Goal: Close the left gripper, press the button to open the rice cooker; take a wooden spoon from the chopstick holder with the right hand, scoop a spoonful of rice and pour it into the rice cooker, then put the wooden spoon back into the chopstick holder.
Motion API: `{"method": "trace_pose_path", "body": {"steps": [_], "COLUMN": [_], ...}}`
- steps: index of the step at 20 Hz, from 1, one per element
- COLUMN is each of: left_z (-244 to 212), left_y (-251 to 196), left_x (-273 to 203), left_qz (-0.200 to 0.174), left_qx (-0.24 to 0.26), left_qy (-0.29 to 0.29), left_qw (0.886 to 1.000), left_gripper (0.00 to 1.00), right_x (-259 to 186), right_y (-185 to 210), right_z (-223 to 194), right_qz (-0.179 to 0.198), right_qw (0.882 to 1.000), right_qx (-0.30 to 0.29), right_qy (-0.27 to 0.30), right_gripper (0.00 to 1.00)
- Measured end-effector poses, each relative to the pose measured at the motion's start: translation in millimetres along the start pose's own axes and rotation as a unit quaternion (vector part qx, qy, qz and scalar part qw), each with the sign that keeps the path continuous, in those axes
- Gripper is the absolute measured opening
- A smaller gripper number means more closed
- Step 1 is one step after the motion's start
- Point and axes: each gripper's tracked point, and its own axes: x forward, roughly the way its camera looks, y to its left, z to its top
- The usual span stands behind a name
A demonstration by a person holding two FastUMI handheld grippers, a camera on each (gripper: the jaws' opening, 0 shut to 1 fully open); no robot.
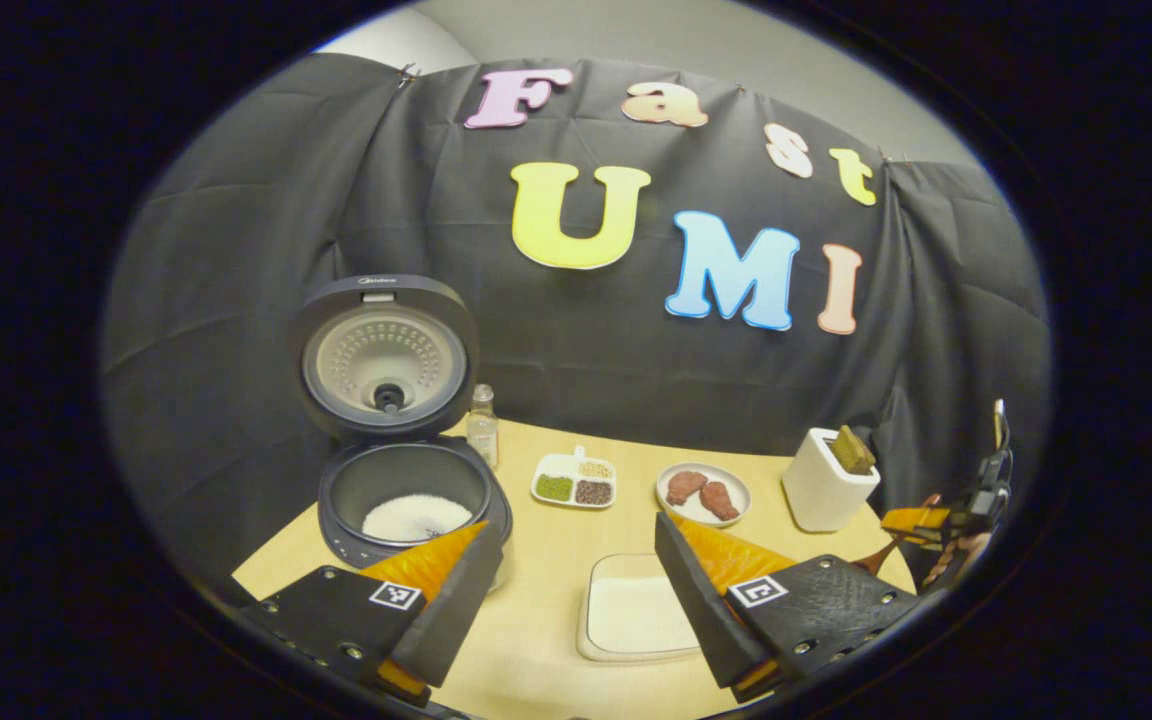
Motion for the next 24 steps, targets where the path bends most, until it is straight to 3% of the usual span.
{"method": "trace_pose_path", "body": {"steps": [8, 9, 13, 15, 17, 18, 19, 20, 21, 22, 24], "left_z": [10, 12, 21, 32, 48, 58, 69, 81, 94, 107, 131], "left_y": [14, 18, 28, 33, 42, 46, 50, 55, 61, 68, 80], "left_x": [-31, -33, -38, -35, -30, -28, -26, -23, -21, -19, -10], "left_qz": [0.072, 0.079, 0.098, 0.102, 0.107, 0.110, 0.113, 0.115, 0.118, 0.122, 0.127], "left_qx": [-0.009, -0.011, -0.007, -0.005, -0.007, -0.008, -0.006, -0.003, 0.003, 0.009, 0.030], "left_qy": [-0.021, -0.024, -0.033, -0.041, -0.054, -0.061, -0.069, -0.078, -0.087, -0.095, -0.099], "left_qw": [0.997, 0.996, 0.995, 0.994, 0.993, 0.992, 0.991, 0.990, 0.989, 0.988, 0.986], "left_gripper": [0.95, 0.95, 0.95, 0.95, 0.95, 0.95, 0.95, 0.95, 0.95, 0.95, 0.95], "right_x": [29, 30, 25, 21, 14, 6, 1, -3, -9, -17, -36], "right_y": [-20, -19, -20, -21, -27, -31, -36, -41, -45, -49, -59], "right_z": [-41, -40, -41, -41, -39, -40, -41, -42, -42, -45, -56], "right_qz": [-0.009, -0.007, -0.002, -0.004, -0.009, -0.015, -0.022, -0.030, -0.037, -0.043, -0.055], "right_qw": [0.999, 0.999, 0.999, 0.999, 0.999, 0.999, 0.999, 0.998, 0.998, 0.998, 0.996], "right_qx": [-0.001, 0.001, 0.013, 0.014, 0.017, 0.019, 0.019, 0.015, 0.008, -0.005, -0.040], "right_qy": [0.039, 0.033, 0.043, 0.043, 0.043, 0.046, 0.046, 0.044, 0.042, 0.044, 0.059], "right_gripper": [0.22, 0.18, 0.27, 0.42, 0.75, 0.82, 0.97, 0.98, 0.93, 0.98, 0.98]}}
